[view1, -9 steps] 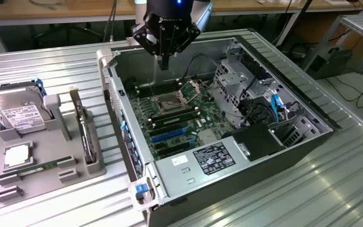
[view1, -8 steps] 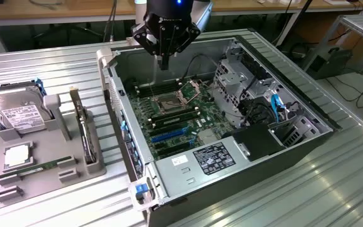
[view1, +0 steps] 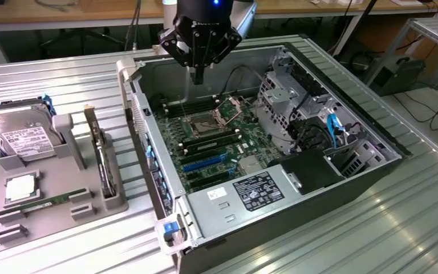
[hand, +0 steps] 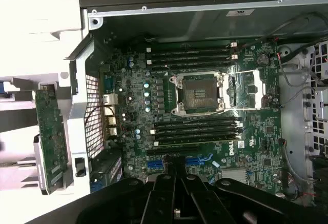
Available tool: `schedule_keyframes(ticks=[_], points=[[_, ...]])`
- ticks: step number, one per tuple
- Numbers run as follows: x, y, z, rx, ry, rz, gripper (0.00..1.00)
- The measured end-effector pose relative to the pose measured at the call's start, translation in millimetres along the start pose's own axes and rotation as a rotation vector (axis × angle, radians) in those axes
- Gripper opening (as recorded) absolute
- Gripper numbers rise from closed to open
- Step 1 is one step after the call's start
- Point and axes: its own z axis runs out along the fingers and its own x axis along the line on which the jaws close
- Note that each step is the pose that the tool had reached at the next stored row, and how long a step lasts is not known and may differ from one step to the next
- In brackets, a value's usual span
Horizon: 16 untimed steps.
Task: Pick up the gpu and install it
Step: 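Reach for the gpu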
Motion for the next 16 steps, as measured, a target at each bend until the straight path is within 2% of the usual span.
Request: schedule_keyframes(ticks=[2,3,6,7,16], points=[[3.3,-0.7,-0.1,0.0001,0.0001,0.0,0.11],[9.1,-2.5,-0.3,0.0001,0.0,0.0,0.11],[43.5,-10.3,-1.5,0.0001,0.0001,0.0,0.11],[51.7,-11.4,-1.5,0.0,0.0,0.0,0.11],[96.5,-16.0,4.0,0.0005,0.0,0.0,0.11]])
